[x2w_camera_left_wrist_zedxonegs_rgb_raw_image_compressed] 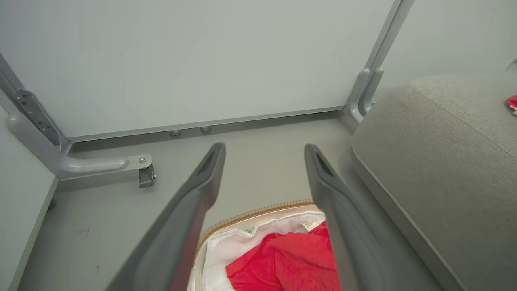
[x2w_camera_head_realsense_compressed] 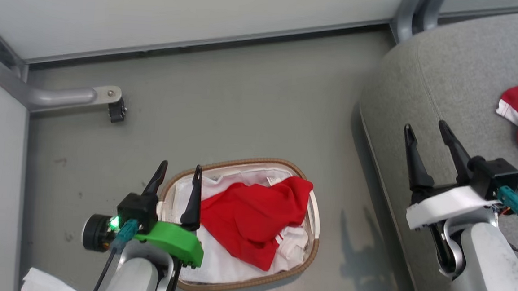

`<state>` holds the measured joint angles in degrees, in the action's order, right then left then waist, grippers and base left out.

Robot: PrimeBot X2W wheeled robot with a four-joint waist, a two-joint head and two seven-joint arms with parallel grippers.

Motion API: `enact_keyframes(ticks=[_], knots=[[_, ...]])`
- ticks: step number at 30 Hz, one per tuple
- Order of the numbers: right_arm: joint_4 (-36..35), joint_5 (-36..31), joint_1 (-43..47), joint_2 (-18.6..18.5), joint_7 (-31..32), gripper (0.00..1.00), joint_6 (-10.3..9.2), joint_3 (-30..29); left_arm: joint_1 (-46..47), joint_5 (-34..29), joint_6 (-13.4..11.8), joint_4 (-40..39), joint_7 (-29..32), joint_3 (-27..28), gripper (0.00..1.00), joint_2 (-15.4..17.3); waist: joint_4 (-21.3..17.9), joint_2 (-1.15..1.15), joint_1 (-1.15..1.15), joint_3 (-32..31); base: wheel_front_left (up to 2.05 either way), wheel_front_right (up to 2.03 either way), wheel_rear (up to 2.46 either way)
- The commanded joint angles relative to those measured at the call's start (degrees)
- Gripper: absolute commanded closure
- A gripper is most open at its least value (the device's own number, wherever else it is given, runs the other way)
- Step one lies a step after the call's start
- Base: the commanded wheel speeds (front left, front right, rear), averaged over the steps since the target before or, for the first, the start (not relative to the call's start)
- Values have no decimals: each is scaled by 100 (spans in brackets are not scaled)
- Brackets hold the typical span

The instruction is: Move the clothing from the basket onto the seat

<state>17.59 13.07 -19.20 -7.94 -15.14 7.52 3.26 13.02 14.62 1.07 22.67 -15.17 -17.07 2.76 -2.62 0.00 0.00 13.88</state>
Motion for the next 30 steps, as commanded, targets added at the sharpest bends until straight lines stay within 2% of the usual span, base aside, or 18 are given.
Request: enact_keyframes(ticks=[1, 11, 20, 27, 28, 30], knots=[[-83, 69, -167, -8, -1, 0, -6, 47, 246, 57, 4, 132, 4, -92, 0, 25, -480, 0, 0, 705, 0, 0, 0], [-640, 141, -707, 35, -2, 0, -6, 293, 1380, 118, 4, 1188, 3, -481, 0, 32, -993, 0, 0, 1845, 0, 0, 0], [-914, 205, -988, 178, -2, 0, -6, 485, 2031, -11, 187, 2136, 3, -775, 0, 33, -1295, 0, 0, 2537, 0, 0, 0], [-969, 232, -1109, 265, -1, 0, -6, 522, 2258, -134, 346, 2464, 4, -1098, 0, 32, -1427, 0, 0, 2891, 0, 0, 0], [-991, 230, -1125, 289, -1, 0, -6, 557, 2333, -206, 451, 2650, 3, -1465, 0, 32, -1472, 0, 0, 3050, 0, 0, 0], [-990, 231, -1162, 299, -1, 0, -6, 571, 2380, -218, 474, 2755, 3, -1593, 0, 34, -1497, 0, 0, 3103, 0, 0, 0]])
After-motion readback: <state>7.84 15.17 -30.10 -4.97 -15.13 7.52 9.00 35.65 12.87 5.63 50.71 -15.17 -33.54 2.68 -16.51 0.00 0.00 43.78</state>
